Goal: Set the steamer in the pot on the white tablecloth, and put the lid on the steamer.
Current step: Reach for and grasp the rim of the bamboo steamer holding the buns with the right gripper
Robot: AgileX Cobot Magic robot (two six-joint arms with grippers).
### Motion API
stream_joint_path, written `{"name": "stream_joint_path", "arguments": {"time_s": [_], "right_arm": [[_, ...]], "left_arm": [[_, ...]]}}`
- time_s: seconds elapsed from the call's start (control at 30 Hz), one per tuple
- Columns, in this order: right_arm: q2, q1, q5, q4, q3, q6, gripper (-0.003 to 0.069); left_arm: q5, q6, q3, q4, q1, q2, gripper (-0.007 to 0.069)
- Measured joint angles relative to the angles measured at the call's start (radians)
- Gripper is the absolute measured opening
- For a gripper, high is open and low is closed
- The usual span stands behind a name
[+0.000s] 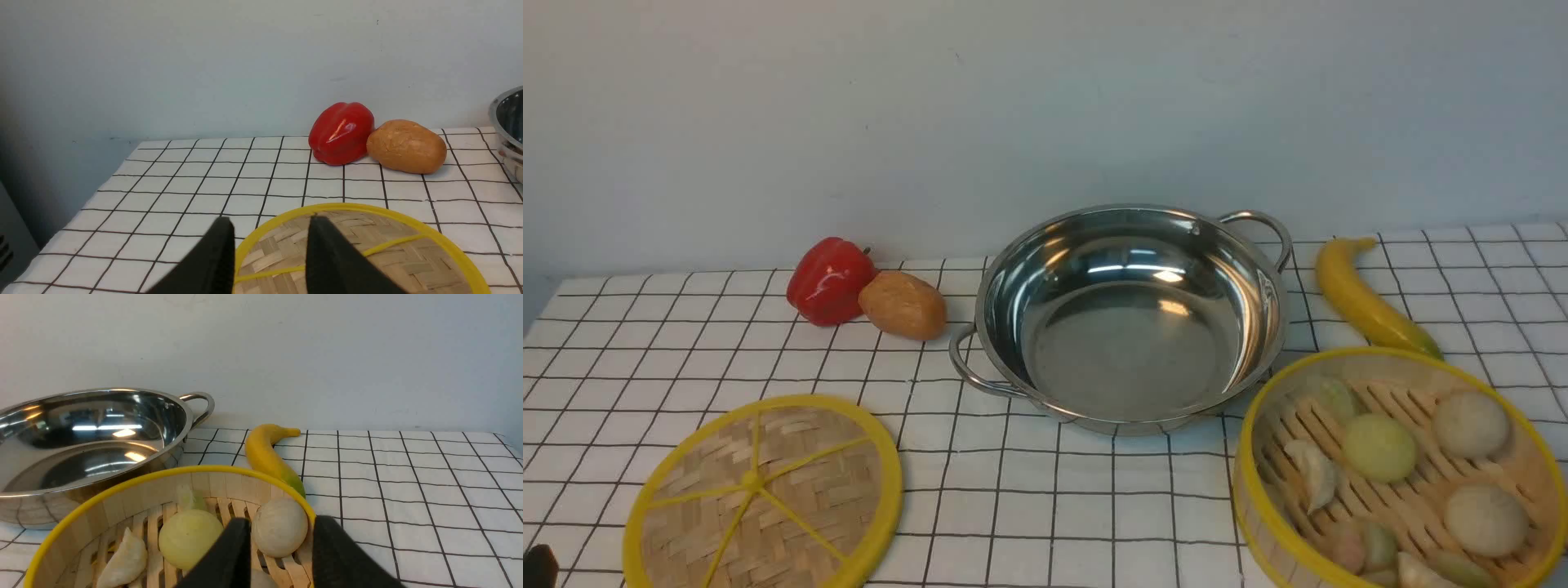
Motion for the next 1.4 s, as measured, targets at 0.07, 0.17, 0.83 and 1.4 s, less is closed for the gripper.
{"name": "stream_joint_path", "arguments": {"time_s": [0.07,0.17,0.83,1.4], "right_arm": [[0.000,0.000,0.000,0.000,0.000,0.000,0.0240],[0.000,0.000,0.000,0.000,0.000,0.000,0.0240],[0.000,0.000,0.000,0.000,0.000,0.000,0.0240],[0.000,0.000,-0.007,0.061,0.000,0.010,0.0240]], "left_arm": [[0.000,0.000,0.000,0.000,0.000,0.000,0.0243],[0.000,0.000,0.000,0.000,0.000,0.000,0.0243],[0.000,0.000,0.000,0.000,0.000,0.000,0.0243],[-0.044,-0.036,0.000,-0.032,0.000,0.000,0.0243]]}}
